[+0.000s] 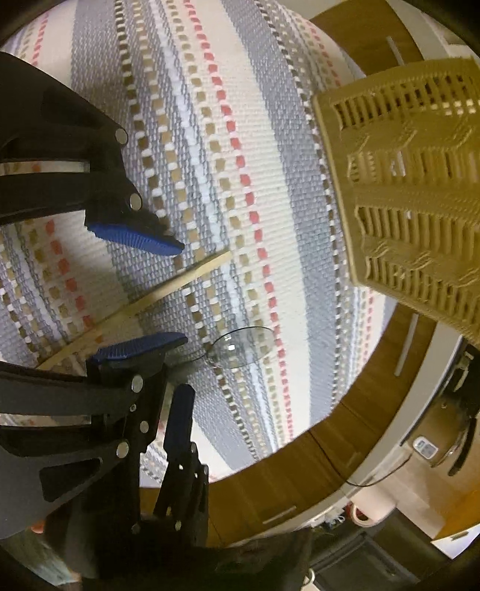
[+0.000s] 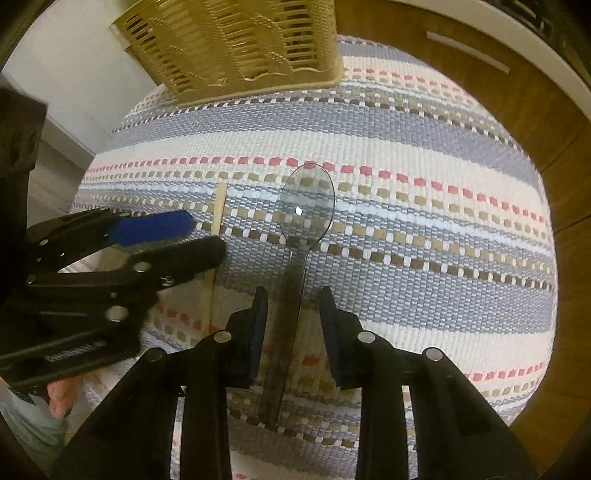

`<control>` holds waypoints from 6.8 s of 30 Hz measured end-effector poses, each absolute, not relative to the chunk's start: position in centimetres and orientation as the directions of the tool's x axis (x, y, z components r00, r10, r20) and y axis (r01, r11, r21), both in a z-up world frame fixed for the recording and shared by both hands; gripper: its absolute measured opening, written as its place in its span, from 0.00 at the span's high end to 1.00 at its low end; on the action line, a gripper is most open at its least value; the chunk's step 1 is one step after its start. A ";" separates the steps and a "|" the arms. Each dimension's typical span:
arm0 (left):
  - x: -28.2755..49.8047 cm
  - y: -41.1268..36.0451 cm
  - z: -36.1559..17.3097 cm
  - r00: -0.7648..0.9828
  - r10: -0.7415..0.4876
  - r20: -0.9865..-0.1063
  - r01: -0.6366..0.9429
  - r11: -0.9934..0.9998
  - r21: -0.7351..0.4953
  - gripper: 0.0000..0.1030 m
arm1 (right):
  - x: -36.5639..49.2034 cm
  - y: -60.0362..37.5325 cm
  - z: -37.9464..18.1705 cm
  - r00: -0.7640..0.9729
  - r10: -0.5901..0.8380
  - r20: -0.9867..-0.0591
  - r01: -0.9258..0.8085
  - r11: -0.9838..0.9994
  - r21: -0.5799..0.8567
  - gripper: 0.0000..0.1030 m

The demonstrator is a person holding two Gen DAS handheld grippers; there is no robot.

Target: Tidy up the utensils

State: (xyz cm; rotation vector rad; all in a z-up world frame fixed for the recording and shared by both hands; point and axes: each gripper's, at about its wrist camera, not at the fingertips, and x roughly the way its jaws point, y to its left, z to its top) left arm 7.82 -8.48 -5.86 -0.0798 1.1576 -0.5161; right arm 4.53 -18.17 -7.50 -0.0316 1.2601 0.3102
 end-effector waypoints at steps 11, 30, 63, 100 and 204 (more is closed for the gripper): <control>6.2 -10.5 -5.5 0.387 -0.308 -0.869 0.376 0.913 -0.156 0.64 | 2.1 -18.1 -8.1 0.385 0.111 -0.916 -0.306 0.952 -0.013 0.92; 4.8 -9.1 -5.3 0.397 -0.248 -0.884 0.445 0.894 -0.051 0.96 | 2.0 -22.4 -7.0 0.374 0.179 -0.910 -0.230 0.969 0.096 0.98; 9.3 -10.7 -5.2 0.197 -0.225 -0.954 0.555 0.828 -0.080 0.75 | 9.6 -23.3 -6.8 0.281 0.186 -0.941 -0.225 0.967 0.124 0.66; 8.2 -4.8 14.9 0.786 -0.515 -0.341 0.514 0.852 -0.102 0.96 | 5.9 -23.0 13.7 0.848 0.362 -0.387 -0.309 0.931 0.194 0.72; 2.7 -2.9 1.0 0.956 0.018 -0.294 -0.021 1.000 -0.007 0.07 | 1.4 -22.1 -0.6 0.962 0.018 -0.272 -0.016 1.000 0.006 0.08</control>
